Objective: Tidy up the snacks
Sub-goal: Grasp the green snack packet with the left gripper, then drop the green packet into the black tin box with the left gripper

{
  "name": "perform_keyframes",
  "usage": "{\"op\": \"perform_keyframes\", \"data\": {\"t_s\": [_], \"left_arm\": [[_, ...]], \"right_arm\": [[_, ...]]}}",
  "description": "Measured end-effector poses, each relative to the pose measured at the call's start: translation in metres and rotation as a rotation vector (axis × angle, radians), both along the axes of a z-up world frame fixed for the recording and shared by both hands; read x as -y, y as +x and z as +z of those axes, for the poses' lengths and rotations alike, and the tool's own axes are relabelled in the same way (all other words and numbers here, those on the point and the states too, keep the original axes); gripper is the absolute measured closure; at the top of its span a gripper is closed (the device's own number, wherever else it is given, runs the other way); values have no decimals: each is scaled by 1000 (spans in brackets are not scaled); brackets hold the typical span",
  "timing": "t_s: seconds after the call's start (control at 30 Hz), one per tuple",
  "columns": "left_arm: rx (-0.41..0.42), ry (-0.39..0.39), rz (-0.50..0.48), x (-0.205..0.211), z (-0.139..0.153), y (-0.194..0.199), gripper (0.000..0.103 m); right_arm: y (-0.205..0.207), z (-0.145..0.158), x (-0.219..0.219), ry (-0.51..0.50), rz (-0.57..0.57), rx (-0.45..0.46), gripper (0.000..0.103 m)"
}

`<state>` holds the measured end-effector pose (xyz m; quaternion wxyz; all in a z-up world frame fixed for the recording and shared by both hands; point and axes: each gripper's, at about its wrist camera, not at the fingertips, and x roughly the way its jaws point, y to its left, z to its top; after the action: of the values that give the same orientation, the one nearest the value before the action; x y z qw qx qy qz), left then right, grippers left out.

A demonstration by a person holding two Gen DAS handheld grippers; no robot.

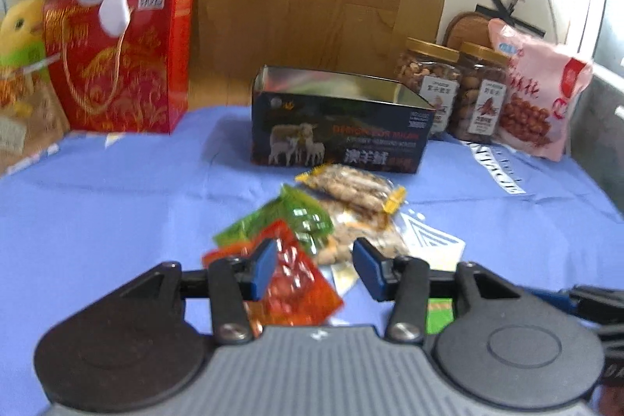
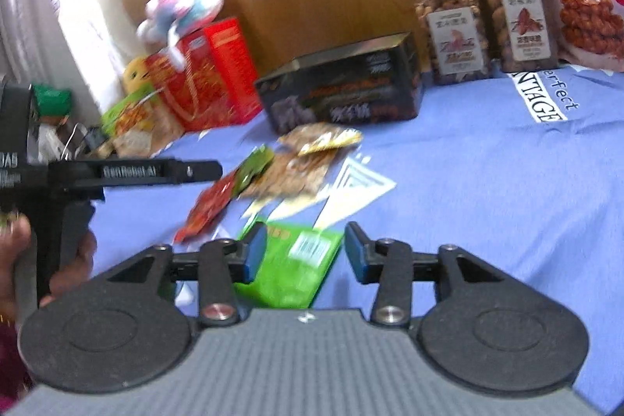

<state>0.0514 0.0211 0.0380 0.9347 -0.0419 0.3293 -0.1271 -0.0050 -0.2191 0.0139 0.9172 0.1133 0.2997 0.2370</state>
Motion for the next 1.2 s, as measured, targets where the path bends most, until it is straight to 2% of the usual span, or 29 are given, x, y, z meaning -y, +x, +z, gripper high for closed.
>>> {"op": "perform_keyframes", "data": {"t_s": [0.2, 0.3, 0.47, 0.5, 0.57, 0.63, 0.67, 0.73, 0.83, 0.97, 1.07, 1.2], "left_arm": [[-62, -120, -124, -4, -6, -14, 61], [-95, -147, -170, 6, -11, -13, 61], [-199, -191, -222, 23, -33, -5, 59], [-187, -209, -225, 26, -36, -9, 59], [-180, -220, -246, 33, -38, -14, 58], [-172, -190, -245, 37, -36, -14, 58], [-178, -194, -244, 37, -36, -13, 58], [-194, -223, -232, 32, -33, -8, 59], [-167, -260, -229, 26, -19, 2, 60], [-79, -244, -224, 28, 10, 21, 60], [-18, -231, -214, 30, 32, 45, 60], [47, -225, -181, 30, 54, 88, 60]], "right_arm": [[-20, -12, -12, -78, 49, 10, 47], [-19, -12, -20, -118, 58, 20, 45], [-19, -15, -28, -183, 64, 32, 43], [-20, -16, -32, -202, 72, 41, 43], [-22, -16, -38, -245, 84, 64, 50], [-23, -16, -44, -304, 64, 93, 57], [-22, -16, -44, -312, 52, 99, 63], [-16, -11, -38, -277, 37, 108, 64], [-6, 1, -32, -228, 19, 143, 64], [16, 21, -35, -226, -4, 224, 64], [44, 36, -36, -220, -22, 276, 64], [94, 46, -34, -166, -37, 284, 64]]}}
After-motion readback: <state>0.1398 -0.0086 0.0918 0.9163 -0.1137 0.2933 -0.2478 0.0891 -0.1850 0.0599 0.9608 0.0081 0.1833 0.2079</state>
